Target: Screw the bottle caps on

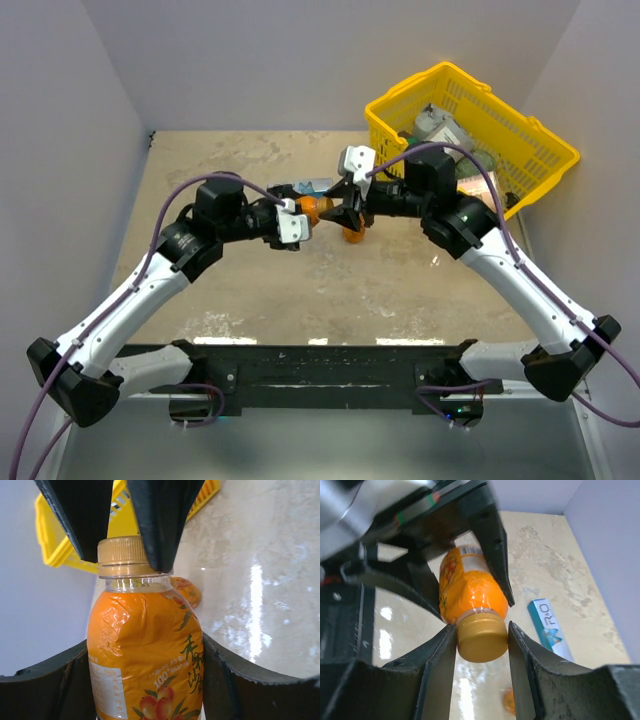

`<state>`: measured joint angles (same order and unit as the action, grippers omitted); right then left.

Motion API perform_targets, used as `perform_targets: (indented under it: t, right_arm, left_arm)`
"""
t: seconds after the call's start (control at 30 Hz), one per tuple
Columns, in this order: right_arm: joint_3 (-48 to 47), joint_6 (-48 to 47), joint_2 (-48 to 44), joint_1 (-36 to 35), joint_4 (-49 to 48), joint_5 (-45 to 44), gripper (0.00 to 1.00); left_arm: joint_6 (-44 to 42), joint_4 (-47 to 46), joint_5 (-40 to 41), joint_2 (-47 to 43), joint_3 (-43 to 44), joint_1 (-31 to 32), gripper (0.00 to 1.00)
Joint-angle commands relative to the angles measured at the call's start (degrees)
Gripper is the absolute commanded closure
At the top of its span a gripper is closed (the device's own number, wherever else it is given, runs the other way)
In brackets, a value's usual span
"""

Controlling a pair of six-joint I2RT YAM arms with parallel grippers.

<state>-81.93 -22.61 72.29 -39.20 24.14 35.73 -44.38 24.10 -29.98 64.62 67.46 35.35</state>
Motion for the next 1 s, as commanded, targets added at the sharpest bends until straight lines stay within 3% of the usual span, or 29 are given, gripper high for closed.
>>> perform_targets:
  t: [0.0,0.23,0.27,0.33,0.37,0.4,0.47,0.57,0.97]
  right_arm:
    - [-0.6,19.7,1.4,-1.6,-7.4,10.8,1.00]
    - [-2.5,25.3,4.6,-0.6,-6.7,12.8,1.00]
    - [-2.5,25.9,4.8,-0.4,-6.7,12.3,0.88]
    - [-2.1,30.1,4.2,1.6,-9.4,9.6,0.49]
    - [-2.1,32.1,3.9,2.8,-10.9,9.4,0.43]
    - [-2.4,33.8,4.3,4.0,-12.1,9.7,0.28]
    - [-5.4,35.4,5.4,7.2,-11.1,9.6,0.18]
    - [-6.8,35.8,6.4,9.6,-10.7,10.2,0.13]
    - [-7.0,43.4,9.4,10.3,-17.7,11.9,0.09]
  left_arm:
    - [-4.8,-21.4,13.8,-2.9,-5.9,2.3,1.00]
    - [-1.9,-27.8,18.1,-4.1,-8.0,3.0,1.00]
    - [-1.3,-27.8,18.3,-4.3,-8.0,2.9,1.00]
    - [0.9,-27.3,19.3,-4.6,-8.4,2.9,1.00]
    - [1.9,-27.0,20.6,-5.0,-8.7,2.9,1.00]
    - [3.0,-26.8,21.2,-5.3,-9.4,2.9,1.00]
    - [5.3,-25.9,20.8,-6.7,-10.4,2.7,1.00]
    - [7.8,-24.5,18.2,-8.0,-11.6,2.3,1.00]
    - [16.8,-25.9,13.7,-6.1,-8.3,-0.1,1.00]
